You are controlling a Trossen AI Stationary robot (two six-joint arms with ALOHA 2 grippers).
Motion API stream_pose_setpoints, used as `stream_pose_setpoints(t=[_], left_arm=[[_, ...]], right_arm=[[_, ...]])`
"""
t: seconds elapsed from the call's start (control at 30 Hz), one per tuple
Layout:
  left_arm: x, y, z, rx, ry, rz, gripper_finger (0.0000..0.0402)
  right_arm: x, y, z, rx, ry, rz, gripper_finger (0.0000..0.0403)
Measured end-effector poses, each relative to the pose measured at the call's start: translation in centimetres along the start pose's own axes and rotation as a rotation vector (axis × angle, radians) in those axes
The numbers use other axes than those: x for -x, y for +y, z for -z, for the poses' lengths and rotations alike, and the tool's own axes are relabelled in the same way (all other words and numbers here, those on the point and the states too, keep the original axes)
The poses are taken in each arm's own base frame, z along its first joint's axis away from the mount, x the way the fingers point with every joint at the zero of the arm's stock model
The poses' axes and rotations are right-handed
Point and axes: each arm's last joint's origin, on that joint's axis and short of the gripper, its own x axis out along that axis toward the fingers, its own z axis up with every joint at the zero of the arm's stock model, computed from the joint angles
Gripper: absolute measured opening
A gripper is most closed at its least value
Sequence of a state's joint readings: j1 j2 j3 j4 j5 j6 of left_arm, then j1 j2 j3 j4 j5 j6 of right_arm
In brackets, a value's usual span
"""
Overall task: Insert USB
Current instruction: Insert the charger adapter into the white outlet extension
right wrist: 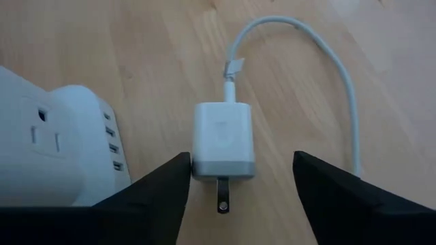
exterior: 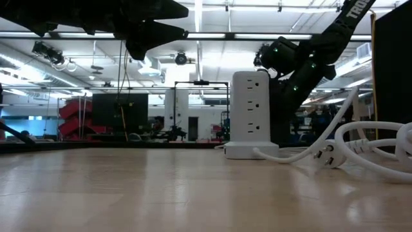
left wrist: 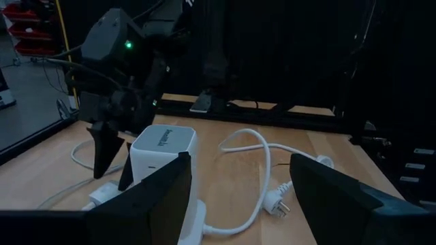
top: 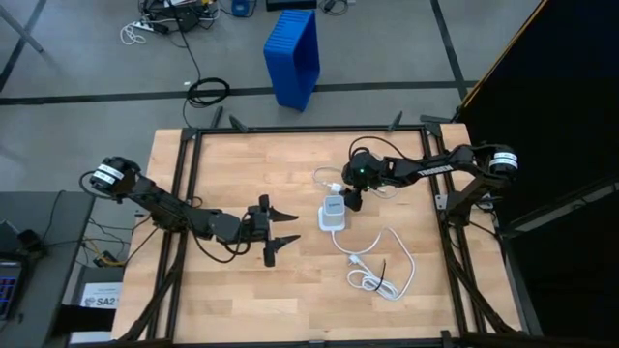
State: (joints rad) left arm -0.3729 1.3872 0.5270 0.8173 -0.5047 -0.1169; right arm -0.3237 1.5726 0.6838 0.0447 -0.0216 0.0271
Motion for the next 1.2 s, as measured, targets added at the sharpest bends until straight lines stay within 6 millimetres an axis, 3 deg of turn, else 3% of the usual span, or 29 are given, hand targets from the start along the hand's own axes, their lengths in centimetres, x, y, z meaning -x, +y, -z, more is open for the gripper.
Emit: stream_pose_setpoints(t=[0.47,0.8,0.97,1.2], left_arm=[[0.0,0.0,0.0,-0.001,0.003,0.0,0.0234],[0.0,0.0,0.1,-0.009,0.008,-0.001,0.0234],[0.0,0.0,0.1,-0.009,0.008,-0.001,0.0234],[0.0,0.0,0.1,-0.012,0.008,-0.001,0.0234]], right_arm=[[-2.9,-0.1,1.4,-0.01,0.069,-0.053,0.0216],[-2.6,-0.1,1.0,-0.004,0.034,-0.071,0.0112],[-0.9,-0.4,-0.2,-0.034,-0.045,-0.066,0.0111],[4.0,-0.9,-2.8,-0.056,-0.234,-0.047,0.0111]])
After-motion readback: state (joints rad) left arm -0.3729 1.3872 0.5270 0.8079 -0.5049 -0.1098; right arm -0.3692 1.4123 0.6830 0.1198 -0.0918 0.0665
